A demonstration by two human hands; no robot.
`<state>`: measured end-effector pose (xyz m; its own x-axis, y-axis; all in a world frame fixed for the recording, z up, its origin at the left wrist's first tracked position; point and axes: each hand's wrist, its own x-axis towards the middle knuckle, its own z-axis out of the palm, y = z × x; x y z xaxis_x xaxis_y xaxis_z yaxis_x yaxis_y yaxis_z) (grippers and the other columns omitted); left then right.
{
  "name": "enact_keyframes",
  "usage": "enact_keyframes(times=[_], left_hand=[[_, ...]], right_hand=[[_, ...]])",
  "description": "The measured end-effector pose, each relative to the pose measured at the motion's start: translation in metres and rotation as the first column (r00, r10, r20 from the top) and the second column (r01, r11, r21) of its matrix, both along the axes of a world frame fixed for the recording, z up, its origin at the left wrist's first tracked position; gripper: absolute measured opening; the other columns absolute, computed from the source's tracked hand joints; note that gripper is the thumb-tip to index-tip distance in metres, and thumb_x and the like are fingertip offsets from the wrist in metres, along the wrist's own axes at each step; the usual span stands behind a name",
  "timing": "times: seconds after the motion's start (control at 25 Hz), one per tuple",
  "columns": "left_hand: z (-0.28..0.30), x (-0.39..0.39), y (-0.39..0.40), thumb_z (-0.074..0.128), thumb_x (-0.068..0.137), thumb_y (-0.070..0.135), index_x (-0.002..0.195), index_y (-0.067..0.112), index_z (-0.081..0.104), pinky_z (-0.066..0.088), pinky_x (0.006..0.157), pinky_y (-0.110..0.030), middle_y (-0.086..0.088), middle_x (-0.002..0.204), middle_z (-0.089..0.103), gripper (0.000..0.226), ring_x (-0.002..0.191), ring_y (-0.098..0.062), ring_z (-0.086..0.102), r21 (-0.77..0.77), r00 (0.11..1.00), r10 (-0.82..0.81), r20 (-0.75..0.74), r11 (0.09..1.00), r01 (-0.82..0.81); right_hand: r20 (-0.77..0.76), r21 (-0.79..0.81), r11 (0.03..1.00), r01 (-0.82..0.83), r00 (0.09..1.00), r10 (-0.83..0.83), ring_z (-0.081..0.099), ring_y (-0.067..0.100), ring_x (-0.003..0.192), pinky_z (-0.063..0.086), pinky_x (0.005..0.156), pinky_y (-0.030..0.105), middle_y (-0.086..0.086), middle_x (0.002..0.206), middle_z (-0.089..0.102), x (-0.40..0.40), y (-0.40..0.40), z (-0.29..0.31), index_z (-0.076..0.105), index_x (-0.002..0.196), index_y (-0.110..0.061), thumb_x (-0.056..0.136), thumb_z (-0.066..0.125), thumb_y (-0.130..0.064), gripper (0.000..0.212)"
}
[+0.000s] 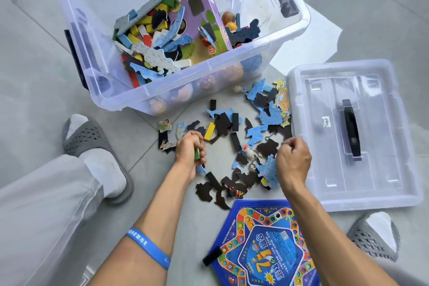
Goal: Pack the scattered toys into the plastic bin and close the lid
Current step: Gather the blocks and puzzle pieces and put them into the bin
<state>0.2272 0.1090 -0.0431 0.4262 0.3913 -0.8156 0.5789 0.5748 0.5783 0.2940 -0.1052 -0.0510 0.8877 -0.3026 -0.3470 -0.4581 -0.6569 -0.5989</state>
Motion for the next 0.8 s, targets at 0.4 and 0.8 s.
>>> enact_keyframes(times=[0.4, 0.8], left_hand=[[-0.018, -0.019, 0.044, 0.063, 0.087, 0.012, 0.080, 0.022, 0.066, 0.035, 0.036, -0.018, -0.005, 0.063, 0.062, 0.013, 0.036, -0.010, 0.040, 0.398, 0.986, 0.075, -0.151, 0.917, -0.008], [-0.010, -0.023, 0.040, 0.061, 0.087, 0.021, 0.094, 0.015, 0.064, 0.037, 0.040, -0.019, -0.004, 0.062, 0.057, 0.009, 0.047, -0.014, 0.051, -0.143, 0.920, 0.390, 0.043, 0.913, -0.381]], right_hand=[[-0.272, -0.177, 0.532, -0.828, 0.561, 0.782, 0.062, 0.031, 0.075, 0.038, 0.057, 0.034, 0.004, 0.097, 0.052, -0.107, 0.086, -0.018, 0.048, 0.094, -0.015, 0.090, 0.051, -0.031, 0.017], [-0.154, 0.022, 0.888, -0.460, 0.876, 0.458, 0.057, 0.034, 0.078, 0.039, 0.067, 0.038, 0.014, 0.087, 0.063, -0.019, 0.156, -0.005, 0.042, 0.105, -0.009, 0.090, 0.042, -0.021, 0.020]])
